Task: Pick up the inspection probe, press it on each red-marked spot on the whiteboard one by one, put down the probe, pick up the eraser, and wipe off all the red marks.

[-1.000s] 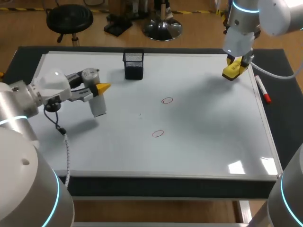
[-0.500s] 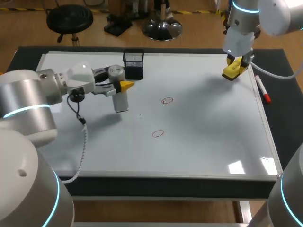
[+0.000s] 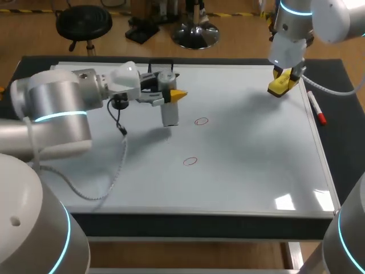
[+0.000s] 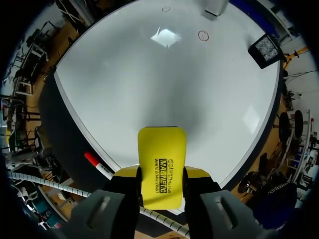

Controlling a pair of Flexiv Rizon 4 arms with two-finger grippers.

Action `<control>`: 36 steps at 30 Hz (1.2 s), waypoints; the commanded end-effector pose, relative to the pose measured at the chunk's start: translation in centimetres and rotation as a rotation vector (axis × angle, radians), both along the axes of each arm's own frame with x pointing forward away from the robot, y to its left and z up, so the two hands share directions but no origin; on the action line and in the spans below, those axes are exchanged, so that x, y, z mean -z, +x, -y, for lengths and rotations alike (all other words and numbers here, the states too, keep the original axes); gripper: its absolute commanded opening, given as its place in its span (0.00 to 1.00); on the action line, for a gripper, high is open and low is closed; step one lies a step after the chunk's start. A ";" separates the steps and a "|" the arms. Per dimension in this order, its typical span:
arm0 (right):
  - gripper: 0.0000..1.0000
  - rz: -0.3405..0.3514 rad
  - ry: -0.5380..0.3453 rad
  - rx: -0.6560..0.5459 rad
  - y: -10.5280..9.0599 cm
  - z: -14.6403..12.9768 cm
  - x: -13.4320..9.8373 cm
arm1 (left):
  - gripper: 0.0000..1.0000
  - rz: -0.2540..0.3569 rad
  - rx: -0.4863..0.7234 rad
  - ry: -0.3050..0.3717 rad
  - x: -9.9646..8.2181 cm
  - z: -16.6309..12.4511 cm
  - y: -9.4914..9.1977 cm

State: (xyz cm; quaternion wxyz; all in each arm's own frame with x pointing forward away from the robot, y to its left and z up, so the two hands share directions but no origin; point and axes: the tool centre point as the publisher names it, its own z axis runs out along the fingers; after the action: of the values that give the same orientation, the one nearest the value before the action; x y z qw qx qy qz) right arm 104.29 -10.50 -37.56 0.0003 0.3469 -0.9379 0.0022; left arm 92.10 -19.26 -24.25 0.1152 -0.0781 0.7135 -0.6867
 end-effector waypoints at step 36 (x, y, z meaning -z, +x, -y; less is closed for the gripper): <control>0.00 -0.003 -0.003 -0.001 0.1 0.1 -0.1 | 0.00 -0.012 0.264 -0.005 2.2 9.2 3.4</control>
State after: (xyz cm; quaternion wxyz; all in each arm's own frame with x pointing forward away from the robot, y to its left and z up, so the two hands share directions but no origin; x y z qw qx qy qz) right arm 104.29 -10.50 -37.57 0.0003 0.3469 -0.9379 0.0021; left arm 95.26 -28.39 -26.36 0.0266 0.0067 0.7160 -0.6975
